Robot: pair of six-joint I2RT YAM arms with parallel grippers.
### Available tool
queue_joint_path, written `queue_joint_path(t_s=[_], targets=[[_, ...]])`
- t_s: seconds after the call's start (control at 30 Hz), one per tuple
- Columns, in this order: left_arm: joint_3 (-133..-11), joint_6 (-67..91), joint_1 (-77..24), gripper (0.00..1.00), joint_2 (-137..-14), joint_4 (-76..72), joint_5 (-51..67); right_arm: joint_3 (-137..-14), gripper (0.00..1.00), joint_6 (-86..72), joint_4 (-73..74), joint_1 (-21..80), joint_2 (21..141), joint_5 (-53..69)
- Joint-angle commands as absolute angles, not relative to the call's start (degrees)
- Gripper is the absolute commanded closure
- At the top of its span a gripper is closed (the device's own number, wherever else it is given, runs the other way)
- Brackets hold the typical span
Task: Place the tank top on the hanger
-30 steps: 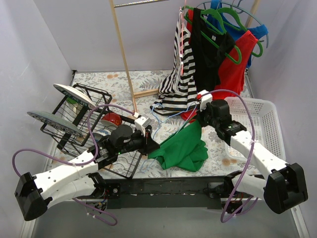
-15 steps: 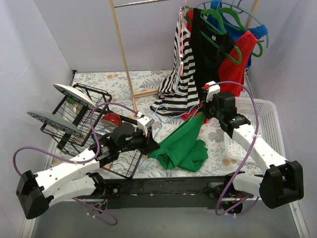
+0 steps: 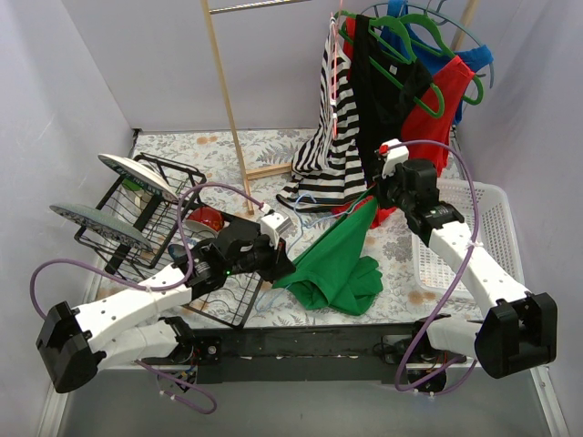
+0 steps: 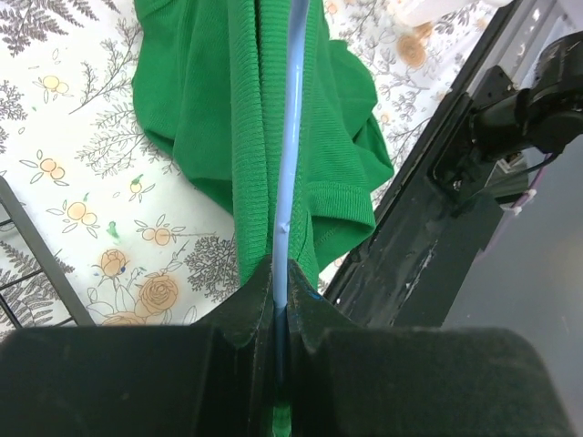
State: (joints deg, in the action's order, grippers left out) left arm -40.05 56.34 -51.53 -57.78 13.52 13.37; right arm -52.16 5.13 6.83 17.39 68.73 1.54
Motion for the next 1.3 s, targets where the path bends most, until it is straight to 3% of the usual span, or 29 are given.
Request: queue_joint_path(t_s=[0.0, 0.43, 0.53, 0.57, 0.67, 0.77, 0.93, 1.1, 1.27], targets=[[-42.8, 54.2, -51.3, 1.00, -60.1, 18.2, 14.0, -55.5, 0.99, 7.8, 4.0, 15.8, 67.7, -0.9], [-50.9, 52.1, -51.3, 1.00, -66.4, 17.8, 11.6, -60.3, 0.94, 29.8, 21.3, 15.9, 57.7, 29.0], [-52.0, 52.0, -51.2, 1.00, -64.9, 17.9, 10.0, -59.9, 0.79, 33.1, 26.5, 15.9, 55.8, 28.6], [-52.6, 51.8, -51.2, 1.00, -64.2, 18.0, 9.3, -59.4, 0.58, 33.9, 28.2, 15.8, 54.6, 27.0], [-54.1, 50.6, -51.2, 1.00, -62.2, 19.4, 9.6, -57.7, 0.27, 35.4, 30.4, 15.8, 51.8, 24.6], [-55.5, 49.4, -51.2, 1.00, -61.3, 22.5, 10.8, -59.2, 0.18, 36.8, 33.0, 15.9, 49.9, 25.0], [-58.1, 46.6, -51.2, 1.00, -60.7, 28.4, 16.8, -65.4, 0.15, 43.9, 40.7, 15.9, 51.1, 30.7], [-60.5, 44.7, -51.2, 1.00, -61.1, 34.8, 24.2, -70.9, 0.16, 62.4, 53.7, 16.0, 55.2, 48.8], [-61.3, 44.6, -51.2, 1.00, -62.0, 34.9, 31.0, -72.6, 0.17, 62.8, 56.1, 18.6, 60.7, 59.4]])
